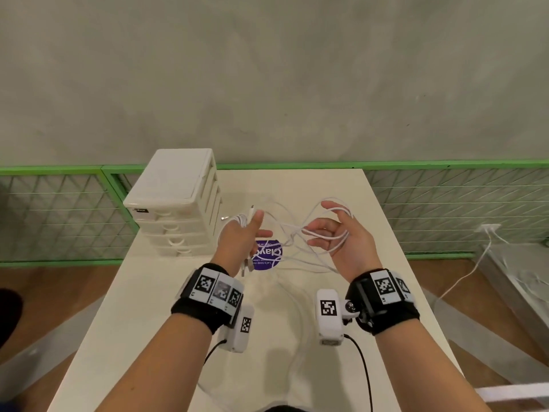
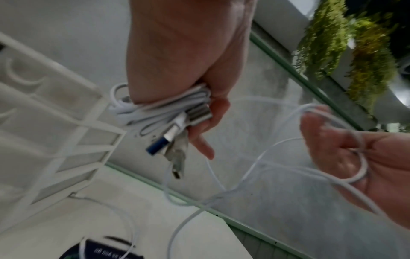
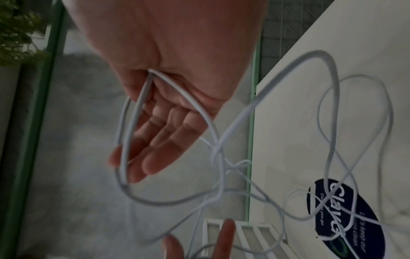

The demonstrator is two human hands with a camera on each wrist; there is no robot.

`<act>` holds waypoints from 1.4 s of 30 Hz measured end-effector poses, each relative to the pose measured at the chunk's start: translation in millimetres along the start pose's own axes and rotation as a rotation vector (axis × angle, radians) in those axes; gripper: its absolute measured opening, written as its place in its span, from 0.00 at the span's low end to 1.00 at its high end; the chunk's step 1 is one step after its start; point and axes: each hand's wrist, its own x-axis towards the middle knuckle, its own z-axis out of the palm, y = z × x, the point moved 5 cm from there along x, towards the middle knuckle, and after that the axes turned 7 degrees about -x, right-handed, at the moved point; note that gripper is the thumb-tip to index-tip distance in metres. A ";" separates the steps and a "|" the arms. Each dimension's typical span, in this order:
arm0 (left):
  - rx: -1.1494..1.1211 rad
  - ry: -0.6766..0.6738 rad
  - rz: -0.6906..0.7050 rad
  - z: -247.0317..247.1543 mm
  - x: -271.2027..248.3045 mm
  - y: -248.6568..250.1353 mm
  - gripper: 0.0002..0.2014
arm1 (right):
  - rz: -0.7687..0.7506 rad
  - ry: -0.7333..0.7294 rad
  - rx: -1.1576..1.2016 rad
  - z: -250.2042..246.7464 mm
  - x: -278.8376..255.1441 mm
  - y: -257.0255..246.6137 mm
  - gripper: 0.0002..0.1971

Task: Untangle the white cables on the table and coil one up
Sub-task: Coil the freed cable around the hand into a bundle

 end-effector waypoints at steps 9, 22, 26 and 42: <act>-0.410 0.305 0.134 -73.2 12.5 36.8 0.28 | 0.338 -0.002 -1.216 -59.3 -14.7 12.6 0.21; -0.148 0.257 0.328 -70.4 -1.8 92.5 0.17 | 0.397 -0.016 -1.112 -98.2 -16.1 41.4 0.27; -0.002 0.132 0.307 -41.3 -8.7 92.7 0.15 | 0.148 0.030 -0.942 -73.1 -6.2 16.2 0.32; 0.376 -0.719 -0.031 33.7 -56.4 61.2 0.19 | -0.301 0.043 -1.066 21.1 41.6 -20.0 0.13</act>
